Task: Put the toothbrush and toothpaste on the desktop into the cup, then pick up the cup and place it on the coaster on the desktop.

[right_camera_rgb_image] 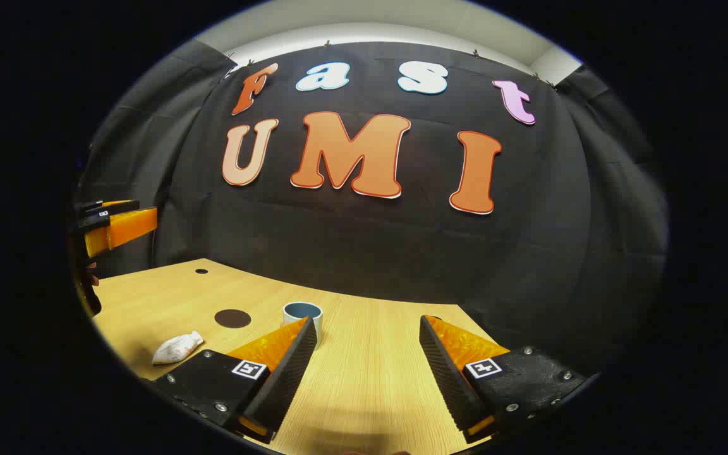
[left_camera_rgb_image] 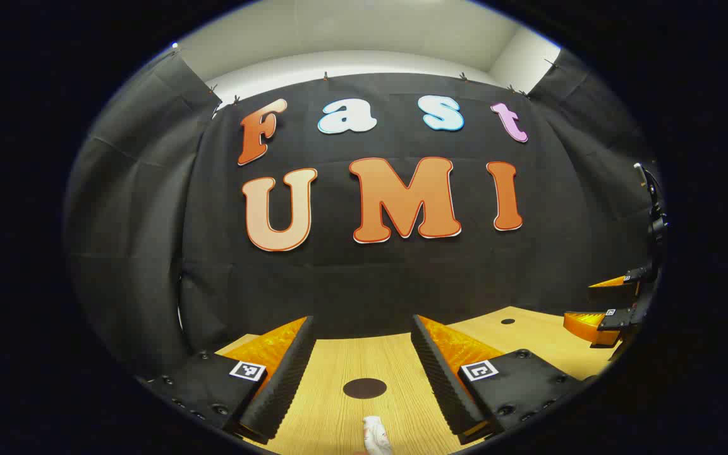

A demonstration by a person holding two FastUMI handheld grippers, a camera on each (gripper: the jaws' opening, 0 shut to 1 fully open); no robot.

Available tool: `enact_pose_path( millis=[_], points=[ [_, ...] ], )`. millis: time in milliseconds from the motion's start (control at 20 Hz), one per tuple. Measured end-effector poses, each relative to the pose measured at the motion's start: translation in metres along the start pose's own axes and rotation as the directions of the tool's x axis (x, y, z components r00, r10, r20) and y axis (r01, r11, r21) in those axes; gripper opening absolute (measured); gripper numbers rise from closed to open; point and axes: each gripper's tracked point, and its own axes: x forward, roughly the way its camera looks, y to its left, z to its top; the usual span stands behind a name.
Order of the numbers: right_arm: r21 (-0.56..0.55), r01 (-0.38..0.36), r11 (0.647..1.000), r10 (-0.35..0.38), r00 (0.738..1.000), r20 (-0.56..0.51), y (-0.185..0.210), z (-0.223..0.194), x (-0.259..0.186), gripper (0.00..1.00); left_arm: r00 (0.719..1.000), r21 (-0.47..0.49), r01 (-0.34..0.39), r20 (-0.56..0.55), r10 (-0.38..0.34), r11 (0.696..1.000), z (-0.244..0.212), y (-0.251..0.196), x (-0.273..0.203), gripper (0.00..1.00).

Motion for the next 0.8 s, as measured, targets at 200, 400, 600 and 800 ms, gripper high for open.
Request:
enact_pose_path(
  millis=[200,400,600,800],
  points=[
    [0.019,-0.023,1.000,0.023,1.000,-0.016,0.006,-0.003,-0.001,0.99,1.000,-0.007,0.001,-0.014,-0.001,1.000,-0.006,-0.001,-0.001,0.96],
    [0.033,-0.023,0.999,0.025,0.998,-0.049,0.007,-0.010,0.000,0.98,0.999,-0.004,-0.013,-0.031,0.013,1.000,-0.011,0.004,0.000,0.96],
    [0.018,-0.042,0.999,0.043,0.998,-0.045,0.012,-0.006,-0.003,0.98,0.998,-0.009,-0.022,-0.053,0.022,1.000,-0.017,0.008,0.000,0.96],
    [0.020,-0.039,0.999,0.040,0.997,-0.065,0.013,-0.007,-0.004,0.98,0.995,-0.011,-0.012,-0.101,0.011,1.000,-0.029,0.005,0.002,0.96]
  ],
)
